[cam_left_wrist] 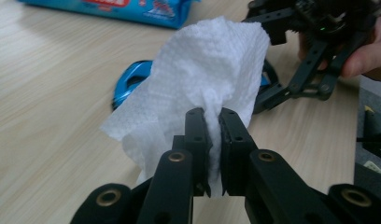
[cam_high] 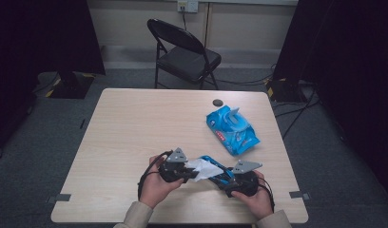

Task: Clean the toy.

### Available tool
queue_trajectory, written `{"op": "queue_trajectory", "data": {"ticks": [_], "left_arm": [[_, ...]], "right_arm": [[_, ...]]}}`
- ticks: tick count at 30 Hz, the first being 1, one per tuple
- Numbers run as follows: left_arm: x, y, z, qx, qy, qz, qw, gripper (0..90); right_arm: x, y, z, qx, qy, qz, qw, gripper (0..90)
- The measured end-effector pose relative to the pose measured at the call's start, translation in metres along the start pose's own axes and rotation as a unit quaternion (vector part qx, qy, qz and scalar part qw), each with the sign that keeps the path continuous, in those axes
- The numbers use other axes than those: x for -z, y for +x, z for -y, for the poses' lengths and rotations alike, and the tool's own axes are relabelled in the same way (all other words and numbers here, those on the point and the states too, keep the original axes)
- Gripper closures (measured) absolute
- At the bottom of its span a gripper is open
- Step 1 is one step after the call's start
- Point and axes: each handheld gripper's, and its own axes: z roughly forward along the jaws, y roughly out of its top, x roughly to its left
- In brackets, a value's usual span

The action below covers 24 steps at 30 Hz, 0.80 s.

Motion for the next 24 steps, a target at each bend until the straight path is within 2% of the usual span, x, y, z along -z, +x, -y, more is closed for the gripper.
{"op": "queue_trajectory", "data": {"ticks": [10,13,14,18,20,24], "left_arm": [[-0.054,-0.029,-0.021,-0.034,0.019,0.040,0.9985,83.5],[-0.068,-0.032,-0.022,-0.030,0.031,0.037,0.9984,83.5],[-0.071,-0.032,-0.022,-0.031,0.027,0.034,0.9986,83.4],[-0.073,-0.031,-0.022,-0.031,0.025,0.037,0.9985,83.5],[-0.077,-0.032,-0.023,-0.038,0.029,0.025,0.9985,83.5],[-0.080,-0.033,-0.024,-0.039,0.030,0.016,0.9986,83.3]], "right_arm": [[0.000,0.000,0.000,0.001,0.000,0.000,1.0000,23.9],[0.000,0.000,0.000,0.001,0.000,0.000,1.0000,24.0],[0.000,0.000,0.000,0.001,0.000,0.000,1.0000,24.0],[0.000,0.000,0.000,0.001,0.000,0.000,1.0000,24.0],[0.000,0.000,0.000,0.002,0.000,-0.001,1.0000,24.2],[0.000,0.000,0.000,0.002,0.000,-0.001,1.0000,24.3]]}}
